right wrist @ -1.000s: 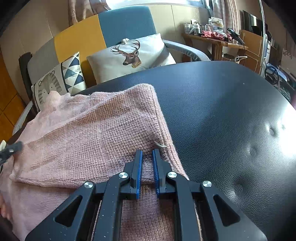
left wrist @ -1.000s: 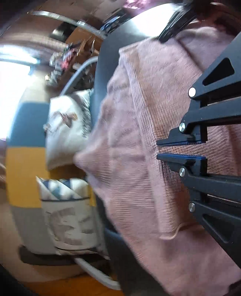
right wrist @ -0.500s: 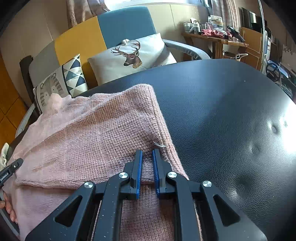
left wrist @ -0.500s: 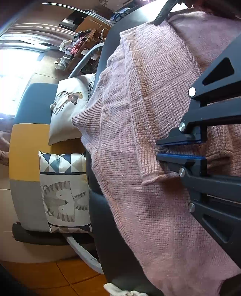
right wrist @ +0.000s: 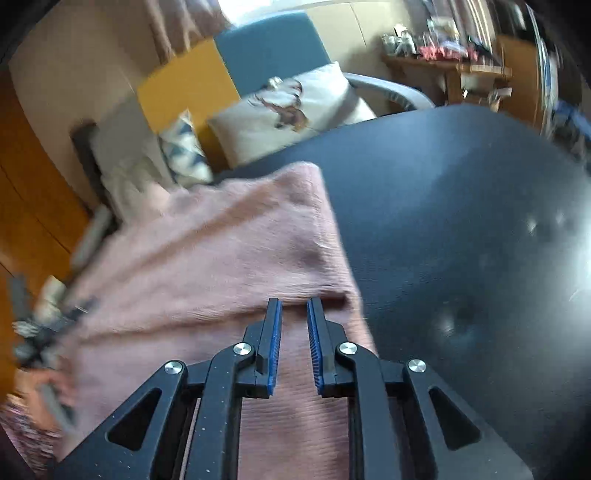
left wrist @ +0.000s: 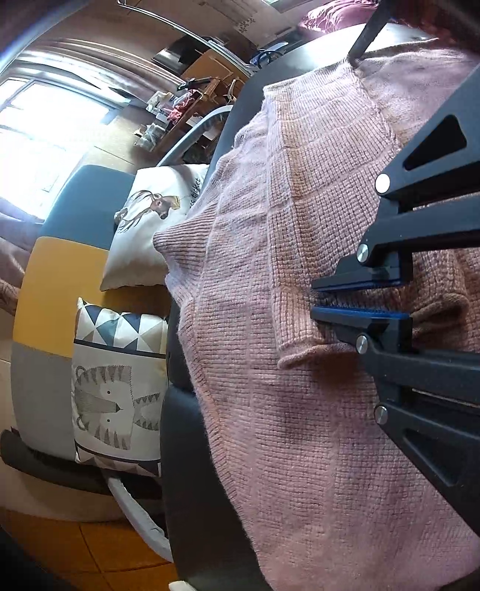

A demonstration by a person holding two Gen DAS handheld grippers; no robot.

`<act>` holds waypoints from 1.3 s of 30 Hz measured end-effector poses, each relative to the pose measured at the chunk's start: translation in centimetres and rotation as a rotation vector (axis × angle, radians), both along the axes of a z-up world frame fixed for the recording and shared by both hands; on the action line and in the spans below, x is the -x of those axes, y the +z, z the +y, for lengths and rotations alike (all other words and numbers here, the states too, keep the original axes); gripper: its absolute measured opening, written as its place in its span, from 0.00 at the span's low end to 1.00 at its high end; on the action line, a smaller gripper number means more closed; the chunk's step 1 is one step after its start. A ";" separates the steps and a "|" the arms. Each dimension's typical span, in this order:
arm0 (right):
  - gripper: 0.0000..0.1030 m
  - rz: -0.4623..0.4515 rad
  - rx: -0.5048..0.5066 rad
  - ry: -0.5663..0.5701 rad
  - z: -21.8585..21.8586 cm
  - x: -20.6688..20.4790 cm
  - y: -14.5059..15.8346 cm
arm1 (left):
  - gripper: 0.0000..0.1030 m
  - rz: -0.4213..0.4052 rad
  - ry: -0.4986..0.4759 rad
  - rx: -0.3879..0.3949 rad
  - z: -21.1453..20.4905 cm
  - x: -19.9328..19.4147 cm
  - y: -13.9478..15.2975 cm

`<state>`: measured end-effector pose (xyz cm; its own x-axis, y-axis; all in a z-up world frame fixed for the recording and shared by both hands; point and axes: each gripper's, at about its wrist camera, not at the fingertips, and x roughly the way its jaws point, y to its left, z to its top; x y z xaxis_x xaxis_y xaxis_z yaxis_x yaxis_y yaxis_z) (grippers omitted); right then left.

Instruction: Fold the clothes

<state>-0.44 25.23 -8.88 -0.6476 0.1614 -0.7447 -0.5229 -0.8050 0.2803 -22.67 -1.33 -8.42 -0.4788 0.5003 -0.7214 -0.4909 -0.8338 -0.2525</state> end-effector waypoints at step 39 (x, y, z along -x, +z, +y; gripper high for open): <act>0.13 0.048 -0.061 0.122 0.2 6.9 3.1 | 0.23 0.046 -0.040 0.049 1.7 -0.8 0.0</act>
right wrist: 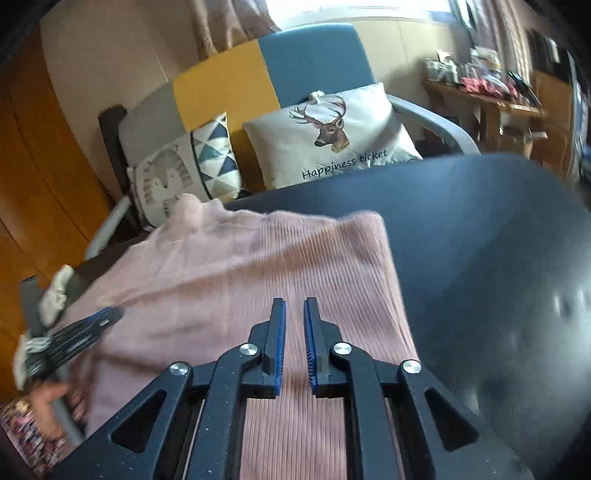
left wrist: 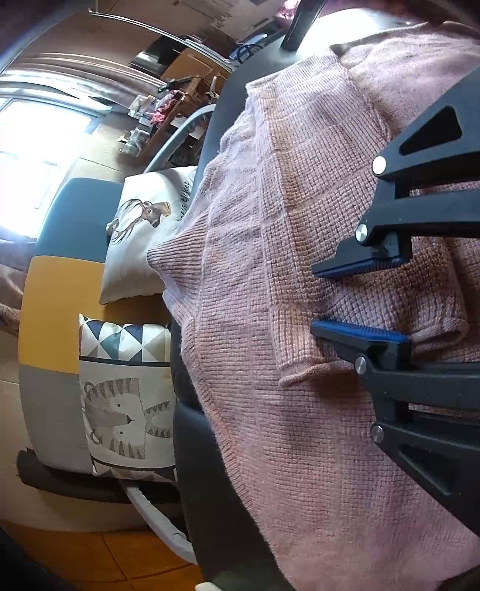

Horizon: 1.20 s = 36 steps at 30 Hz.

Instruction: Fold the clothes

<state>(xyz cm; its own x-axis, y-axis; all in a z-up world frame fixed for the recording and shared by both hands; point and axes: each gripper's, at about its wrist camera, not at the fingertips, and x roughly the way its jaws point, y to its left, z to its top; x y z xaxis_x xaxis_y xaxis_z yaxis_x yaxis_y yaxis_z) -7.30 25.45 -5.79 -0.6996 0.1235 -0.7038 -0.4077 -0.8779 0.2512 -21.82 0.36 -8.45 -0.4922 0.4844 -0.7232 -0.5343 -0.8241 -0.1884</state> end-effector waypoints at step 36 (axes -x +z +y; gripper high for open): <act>0.13 -0.015 -0.084 0.364 -11.4 11.2 -1.8 | 0.23 -0.017 0.000 -0.049 -0.4 0.3 -0.3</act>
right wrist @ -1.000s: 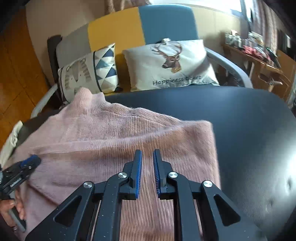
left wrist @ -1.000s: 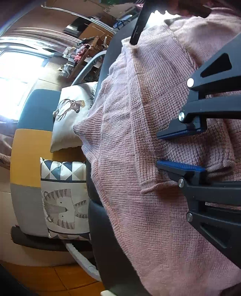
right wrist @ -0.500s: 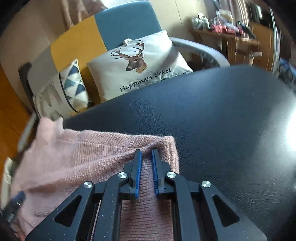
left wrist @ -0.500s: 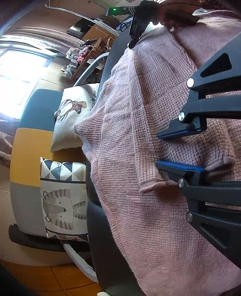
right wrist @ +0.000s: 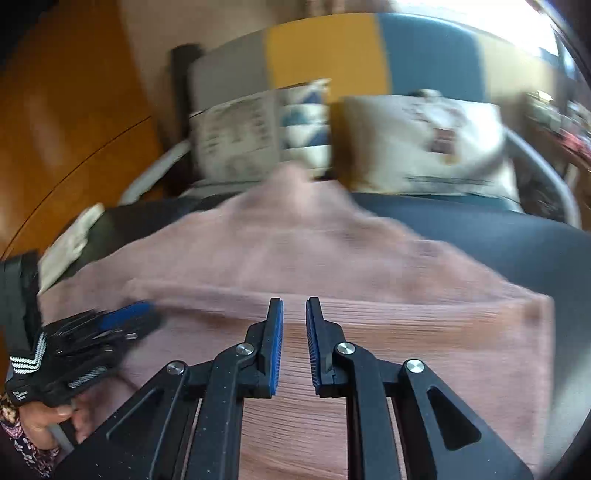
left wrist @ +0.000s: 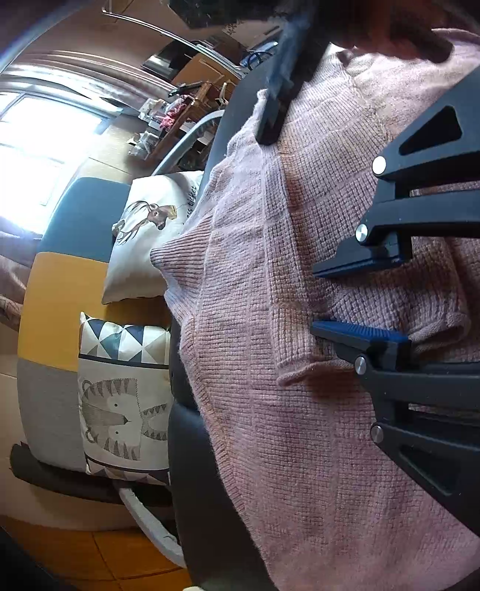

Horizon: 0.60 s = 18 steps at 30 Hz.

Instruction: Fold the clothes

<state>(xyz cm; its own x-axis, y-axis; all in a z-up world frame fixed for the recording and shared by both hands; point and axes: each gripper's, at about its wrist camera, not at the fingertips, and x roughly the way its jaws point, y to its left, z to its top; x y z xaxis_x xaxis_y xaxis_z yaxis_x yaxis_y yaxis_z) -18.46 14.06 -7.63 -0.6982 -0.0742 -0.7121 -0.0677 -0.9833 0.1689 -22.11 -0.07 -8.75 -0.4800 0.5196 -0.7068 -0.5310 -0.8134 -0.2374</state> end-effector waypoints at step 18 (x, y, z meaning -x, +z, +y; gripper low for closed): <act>0.12 -0.012 0.074 -0.211 4.4 0.1 -1.8 | 0.23 -0.019 -0.001 -0.032 -0.3 0.2 -0.2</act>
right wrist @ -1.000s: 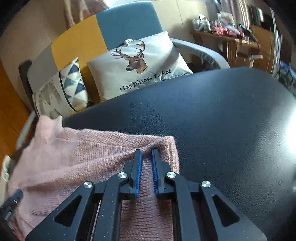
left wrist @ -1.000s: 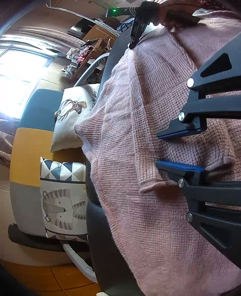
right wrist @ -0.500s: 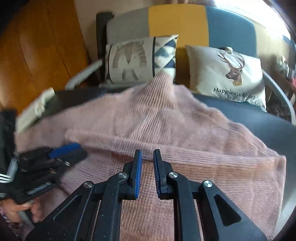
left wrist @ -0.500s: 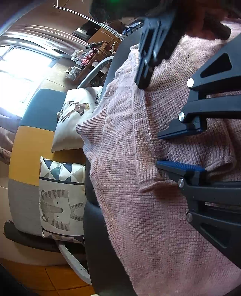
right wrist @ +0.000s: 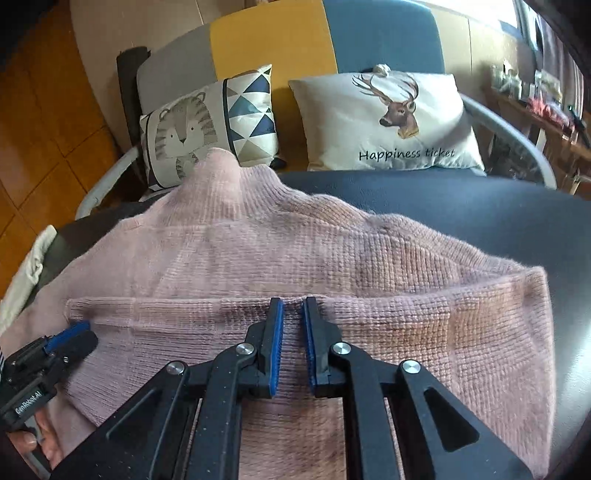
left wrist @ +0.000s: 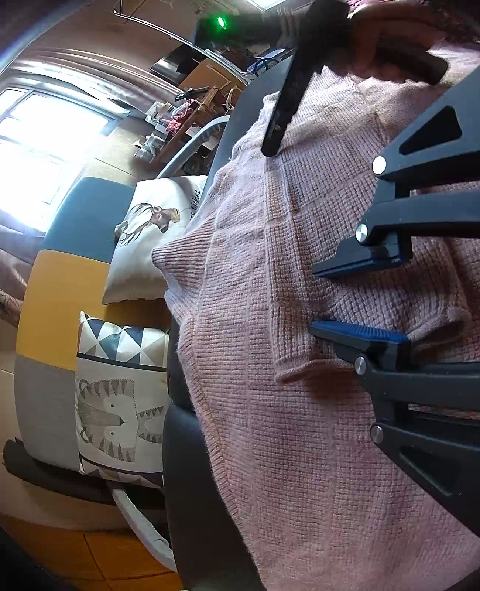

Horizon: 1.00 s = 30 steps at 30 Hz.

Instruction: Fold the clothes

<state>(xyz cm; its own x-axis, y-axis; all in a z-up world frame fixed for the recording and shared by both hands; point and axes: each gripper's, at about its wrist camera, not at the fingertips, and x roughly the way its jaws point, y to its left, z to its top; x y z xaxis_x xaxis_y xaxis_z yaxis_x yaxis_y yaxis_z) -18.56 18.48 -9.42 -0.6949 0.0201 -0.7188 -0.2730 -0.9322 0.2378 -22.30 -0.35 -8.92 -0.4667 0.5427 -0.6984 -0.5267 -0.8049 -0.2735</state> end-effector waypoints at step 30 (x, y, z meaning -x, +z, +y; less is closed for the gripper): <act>0.04 -0.032 0.060 0.102 -1.9 0.1 -0.4 | 0.23 -0.004 -0.001 -0.006 0.0 0.1 -0.1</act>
<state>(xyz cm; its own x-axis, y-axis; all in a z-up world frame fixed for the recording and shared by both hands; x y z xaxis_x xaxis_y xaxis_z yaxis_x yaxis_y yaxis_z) -18.65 16.62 -9.84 -0.6682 -0.0932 -0.7381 -0.1859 -0.9397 0.2870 -22.44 -0.38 -8.98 -0.4632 0.5477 -0.6968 -0.5268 -0.8024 -0.2805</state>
